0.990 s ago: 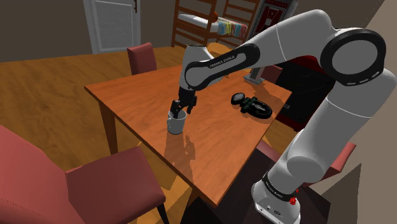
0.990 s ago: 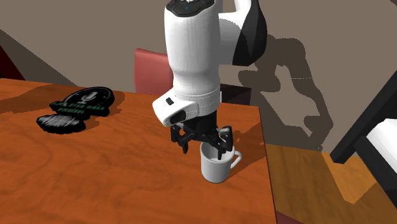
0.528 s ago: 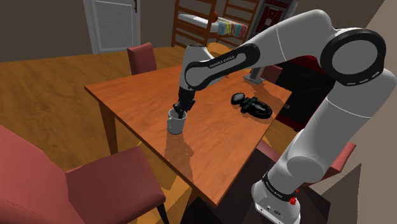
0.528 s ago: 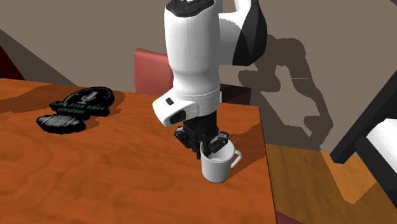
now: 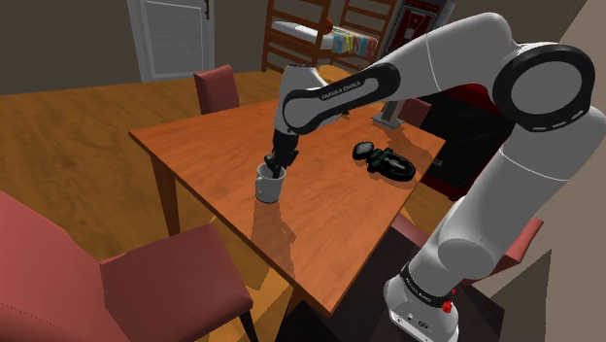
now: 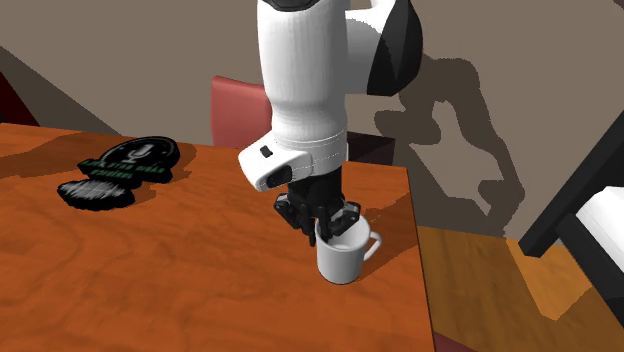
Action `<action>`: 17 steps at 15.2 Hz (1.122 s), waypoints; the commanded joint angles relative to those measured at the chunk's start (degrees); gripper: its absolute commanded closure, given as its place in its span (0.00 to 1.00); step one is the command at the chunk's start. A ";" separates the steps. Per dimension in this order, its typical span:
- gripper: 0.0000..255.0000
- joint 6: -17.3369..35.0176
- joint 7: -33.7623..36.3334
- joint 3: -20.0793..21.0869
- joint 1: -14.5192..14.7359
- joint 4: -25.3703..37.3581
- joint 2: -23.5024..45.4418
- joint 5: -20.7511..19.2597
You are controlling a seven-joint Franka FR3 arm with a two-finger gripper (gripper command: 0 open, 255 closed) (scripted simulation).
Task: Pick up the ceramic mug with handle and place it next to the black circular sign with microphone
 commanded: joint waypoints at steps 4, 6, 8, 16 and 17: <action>1.00 -3.78 -0.01 -0.07 -0.09 1.75 -2.04 0.14; 1.00 -5.30 0.02 -0.10 -0.11 2.53 -2.78 0.18; 1.00 -6.82 0.06 -0.13 -0.13 3.37 -3.47 0.21; 1.00 -12.89 0.24 -0.25 -0.21 7.19 -5.74 0.29; 1.00 -13.65 0.27 -0.27 -0.22 7.72 -5.97 0.29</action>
